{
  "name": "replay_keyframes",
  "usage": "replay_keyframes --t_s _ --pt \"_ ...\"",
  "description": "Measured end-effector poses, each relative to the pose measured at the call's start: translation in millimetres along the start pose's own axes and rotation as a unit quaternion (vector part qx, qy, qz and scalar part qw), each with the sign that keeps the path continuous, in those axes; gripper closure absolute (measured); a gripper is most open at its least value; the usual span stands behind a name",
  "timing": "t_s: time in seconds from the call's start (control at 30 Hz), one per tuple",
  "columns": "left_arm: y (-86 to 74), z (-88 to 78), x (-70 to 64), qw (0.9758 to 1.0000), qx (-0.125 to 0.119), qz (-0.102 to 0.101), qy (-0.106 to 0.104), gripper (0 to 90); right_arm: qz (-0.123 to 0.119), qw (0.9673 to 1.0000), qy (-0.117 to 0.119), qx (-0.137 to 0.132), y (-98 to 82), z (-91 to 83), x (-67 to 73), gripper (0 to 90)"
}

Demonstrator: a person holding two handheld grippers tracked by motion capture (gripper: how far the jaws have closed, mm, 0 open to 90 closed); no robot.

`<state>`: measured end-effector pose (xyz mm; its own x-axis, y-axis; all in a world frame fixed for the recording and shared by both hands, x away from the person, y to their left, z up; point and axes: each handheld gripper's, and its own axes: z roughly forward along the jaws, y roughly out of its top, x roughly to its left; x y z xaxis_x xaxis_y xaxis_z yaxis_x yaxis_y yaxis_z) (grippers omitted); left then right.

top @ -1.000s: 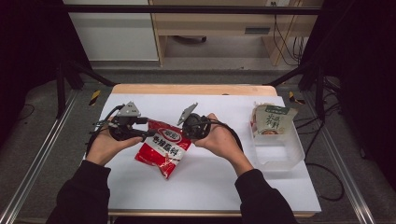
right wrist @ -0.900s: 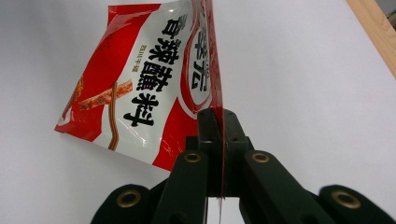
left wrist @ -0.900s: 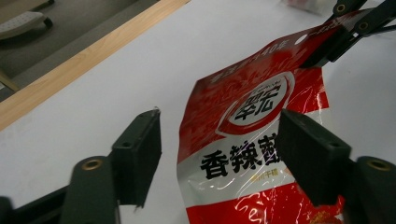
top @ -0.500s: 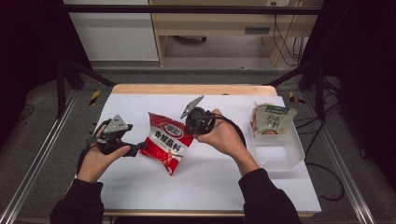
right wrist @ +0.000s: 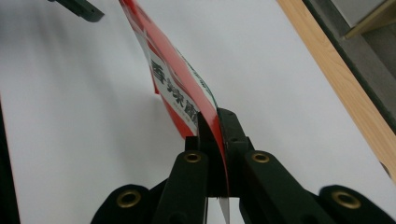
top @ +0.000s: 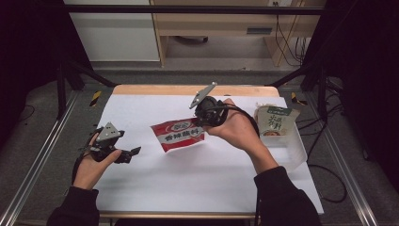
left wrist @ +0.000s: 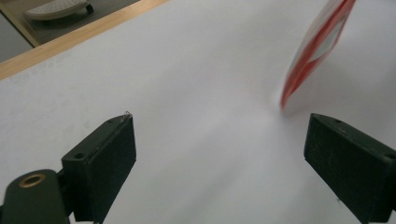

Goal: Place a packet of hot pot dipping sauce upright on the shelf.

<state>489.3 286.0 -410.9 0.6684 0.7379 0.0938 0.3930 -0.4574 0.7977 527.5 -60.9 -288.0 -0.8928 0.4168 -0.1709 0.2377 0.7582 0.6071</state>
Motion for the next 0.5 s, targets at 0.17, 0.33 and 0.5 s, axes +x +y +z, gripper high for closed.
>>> replay_keyframes --t_s 0.17,0.33,0.5 --pt "-7.6 8.0 -2.3 0.9999 0.010 0.002 -0.002 9.3 0.008 0.9999 -0.007 0.010 -6.1 -14.7 -10.3 90.0" --pt "-12.8 15.6 -7.2 0.9998 0.019 0.009 -0.007 9.3 0.015 0.9997 -0.010 0.014 -13.3 -27.5 -14.8 90.0" --pt "-18.2 18.6 -7.0 0.9994 0.029 0.018 -0.004 8.4 0.022 0.9995 -0.014 0.018 -22.8 -37.9 -20.6 90.0"
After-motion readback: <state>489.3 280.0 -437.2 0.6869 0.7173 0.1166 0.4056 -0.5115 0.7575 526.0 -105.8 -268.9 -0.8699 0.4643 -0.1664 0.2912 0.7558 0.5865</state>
